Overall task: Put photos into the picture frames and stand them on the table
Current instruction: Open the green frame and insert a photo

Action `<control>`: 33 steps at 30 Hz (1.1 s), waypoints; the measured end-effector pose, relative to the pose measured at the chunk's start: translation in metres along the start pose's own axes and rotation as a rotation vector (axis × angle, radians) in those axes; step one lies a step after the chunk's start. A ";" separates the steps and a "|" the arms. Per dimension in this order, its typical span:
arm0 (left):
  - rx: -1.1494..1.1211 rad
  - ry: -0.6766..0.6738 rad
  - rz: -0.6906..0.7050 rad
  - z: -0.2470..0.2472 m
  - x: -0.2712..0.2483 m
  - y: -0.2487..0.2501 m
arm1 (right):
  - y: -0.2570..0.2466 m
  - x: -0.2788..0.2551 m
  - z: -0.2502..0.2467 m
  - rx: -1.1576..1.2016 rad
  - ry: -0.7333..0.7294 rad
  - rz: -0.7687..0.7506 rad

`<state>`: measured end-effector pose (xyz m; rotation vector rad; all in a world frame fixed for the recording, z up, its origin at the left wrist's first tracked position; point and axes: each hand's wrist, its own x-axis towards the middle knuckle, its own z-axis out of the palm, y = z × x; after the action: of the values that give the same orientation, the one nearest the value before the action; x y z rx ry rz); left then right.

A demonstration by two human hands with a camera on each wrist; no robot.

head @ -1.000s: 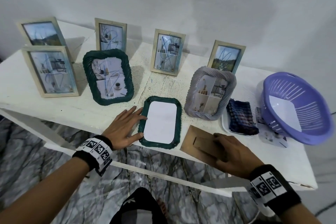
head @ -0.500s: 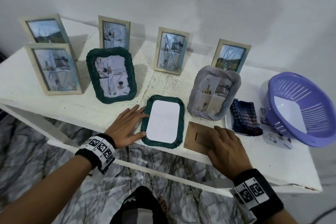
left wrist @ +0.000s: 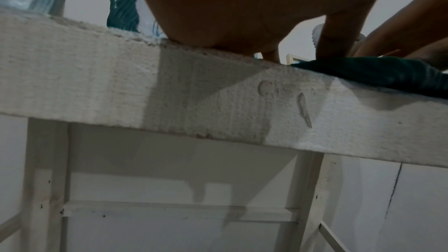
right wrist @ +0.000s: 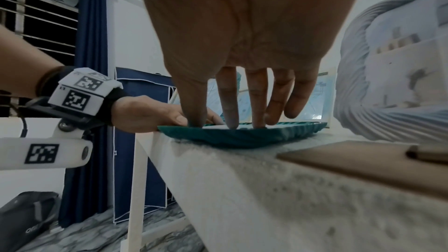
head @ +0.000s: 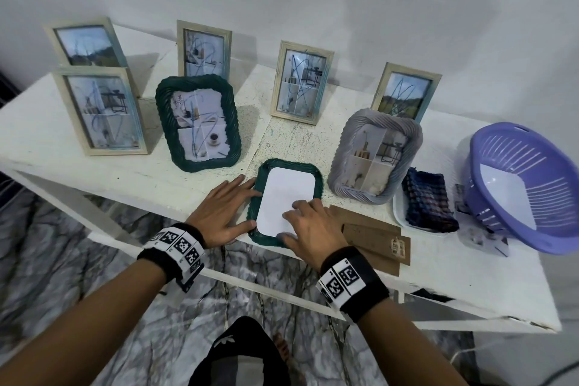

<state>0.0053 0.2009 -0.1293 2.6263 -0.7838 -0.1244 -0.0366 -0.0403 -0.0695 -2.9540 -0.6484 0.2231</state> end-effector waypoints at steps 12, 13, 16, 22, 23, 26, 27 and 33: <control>0.004 0.000 -0.027 -0.002 0.000 0.006 | -0.012 -0.011 0.012 -0.153 0.249 -0.077; 0.005 -0.006 -0.041 -0.002 0.000 0.007 | -0.012 -0.011 0.010 -0.131 0.263 -0.070; 0.024 -0.006 -0.079 -0.002 0.002 0.011 | -0.015 -0.013 0.003 -0.075 0.300 -0.008; 0.059 0.002 -0.100 -0.001 0.004 0.012 | -0.017 -0.012 -0.002 0.087 0.383 0.130; 0.063 0.004 -0.100 -0.001 0.004 0.013 | -0.017 -0.013 -0.006 0.123 0.400 0.170; 0.059 0.002 -0.103 -0.003 0.003 0.015 | -0.013 -0.018 -0.014 0.285 0.457 0.281; 0.064 0.002 -0.102 -0.003 0.003 0.016 | -0.009 -0.020 -0.016 0.343 0.500 0.306; 0.045 0.007 -0.083 -0.003 0.002 0.015 | 0.019 -0.034 -0.028 0.623 0.751 0.529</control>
<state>-0.0004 0.1897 -0.1208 2.7011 -0.6827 -0.1217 -0.0543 -0.0736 -0.0402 -2.2610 0.2641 -0.5274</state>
